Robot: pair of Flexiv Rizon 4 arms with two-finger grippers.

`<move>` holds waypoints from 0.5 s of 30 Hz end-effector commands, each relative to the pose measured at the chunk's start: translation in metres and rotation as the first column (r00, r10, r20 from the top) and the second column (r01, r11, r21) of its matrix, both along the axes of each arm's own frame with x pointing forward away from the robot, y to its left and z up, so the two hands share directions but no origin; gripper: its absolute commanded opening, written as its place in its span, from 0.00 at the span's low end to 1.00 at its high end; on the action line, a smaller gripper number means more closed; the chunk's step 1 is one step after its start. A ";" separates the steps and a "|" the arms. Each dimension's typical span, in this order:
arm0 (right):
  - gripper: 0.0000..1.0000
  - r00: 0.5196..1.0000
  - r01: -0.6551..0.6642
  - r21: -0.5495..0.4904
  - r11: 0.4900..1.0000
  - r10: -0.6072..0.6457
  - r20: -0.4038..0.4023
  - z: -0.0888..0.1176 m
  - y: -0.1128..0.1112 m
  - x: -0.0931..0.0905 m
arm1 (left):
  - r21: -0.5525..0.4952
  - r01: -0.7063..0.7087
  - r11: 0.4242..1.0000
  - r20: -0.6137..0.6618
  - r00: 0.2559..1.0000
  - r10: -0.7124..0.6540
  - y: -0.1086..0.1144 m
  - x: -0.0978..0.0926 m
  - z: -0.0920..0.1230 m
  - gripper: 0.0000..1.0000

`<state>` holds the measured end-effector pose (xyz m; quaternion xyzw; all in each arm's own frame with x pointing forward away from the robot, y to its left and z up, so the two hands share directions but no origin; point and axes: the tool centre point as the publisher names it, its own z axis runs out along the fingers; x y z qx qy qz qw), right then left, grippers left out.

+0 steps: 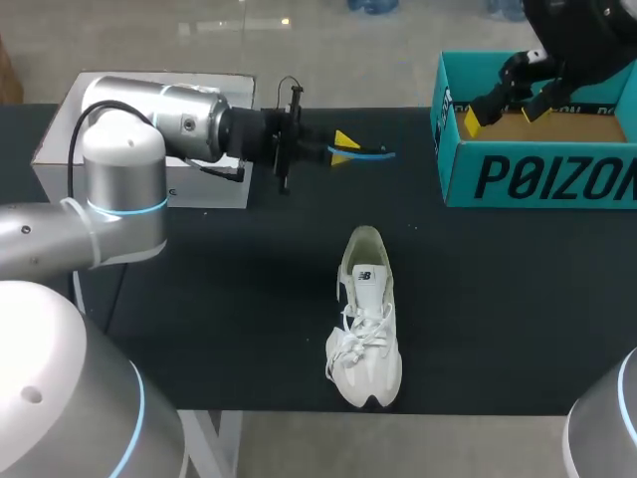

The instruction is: Take the shoe out of the shoebox, open the shoe tongue, remove and reinsert the insole, then place the shoe into the shoebox

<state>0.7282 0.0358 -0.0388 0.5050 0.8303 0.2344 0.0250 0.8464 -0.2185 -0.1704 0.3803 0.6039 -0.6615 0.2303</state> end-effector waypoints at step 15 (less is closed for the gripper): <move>1.00 1.000 0.001 -0.003 1.000 -0.001 -0.005 0.001 0.002 0.002 | -0.212 0.008 0.977 0.508 0.855 0.103 0.017 -0.007 0.003 0.00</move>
